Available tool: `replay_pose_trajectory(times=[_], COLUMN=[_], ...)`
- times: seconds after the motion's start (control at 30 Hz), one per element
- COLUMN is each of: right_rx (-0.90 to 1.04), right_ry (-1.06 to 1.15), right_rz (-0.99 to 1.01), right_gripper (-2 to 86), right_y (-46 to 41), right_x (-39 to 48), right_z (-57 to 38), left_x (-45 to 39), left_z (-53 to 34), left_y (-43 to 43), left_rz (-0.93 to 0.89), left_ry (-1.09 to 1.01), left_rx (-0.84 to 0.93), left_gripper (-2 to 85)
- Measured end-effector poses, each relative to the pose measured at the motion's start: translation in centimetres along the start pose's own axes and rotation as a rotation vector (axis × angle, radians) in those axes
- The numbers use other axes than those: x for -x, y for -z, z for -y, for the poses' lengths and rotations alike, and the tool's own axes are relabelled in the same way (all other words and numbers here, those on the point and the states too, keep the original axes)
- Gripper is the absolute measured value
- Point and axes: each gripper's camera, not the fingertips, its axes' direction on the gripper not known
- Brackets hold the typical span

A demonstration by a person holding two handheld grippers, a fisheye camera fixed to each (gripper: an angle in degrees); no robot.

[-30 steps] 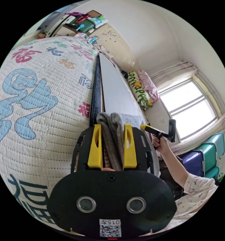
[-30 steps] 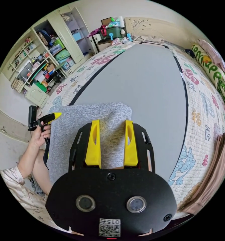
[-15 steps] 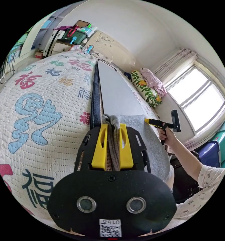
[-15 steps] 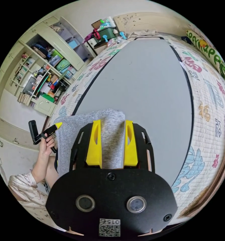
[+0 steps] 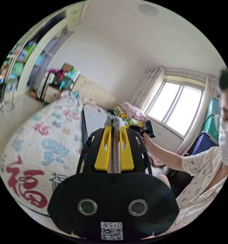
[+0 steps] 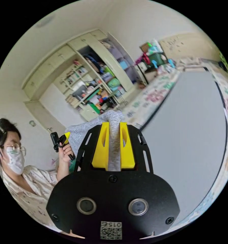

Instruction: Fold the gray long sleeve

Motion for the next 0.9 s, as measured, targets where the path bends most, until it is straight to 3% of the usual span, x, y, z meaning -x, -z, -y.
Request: replay_pose_trajectory(times=[0.2,0.3,0.47,0.53,0.73,0.83,0.9], right_rx=[-0.130,-0.139,-0.042,0.053,0.410,0.548,0.624], right_ry=[0.400,0.510,0.515,0.487,0.467,0.371,0.304], right_rz=[0.219,0.334,0.522,0.537,0.483,0.408,0.239], right_gripper=[6.6,6.4,6.2,6.1,6.0,6.1,4.4], right_y=[-0.2,-2.7,-10.2,-14.0,-28.5,-38.0,-45.2], right_x=[16.6,22.0,27.6,29.5,36.1,38.3,39.2], right_z=[-2.8,-6.3,-12.5,-15.0,-21.8,-24.0,-25.7], left_x=[-14.4,-19.2,-25.0,-26.0,-21.2,-15.3,-7.5], left_z=[1.0,-1.5,-6.8,-8.7,-16.4,-21.3,-26.2], left_y=[20.5,28.5,37.9,40.5,48.2,50.4,50.9], left_rz=[0.253,0.350,0.535,0.605,0.666,0.793,0.863], left_ry=[-0.328,-0.358,-0.346,-0.302,0.091,0.298,0.455], left_rx=[-0.257,-0.328,-0.348,-0.327,-0.378,-0.428,-0.461], left_gripper=[2.9,2.5,2.1,2.1,3.4,5.2,7.8])
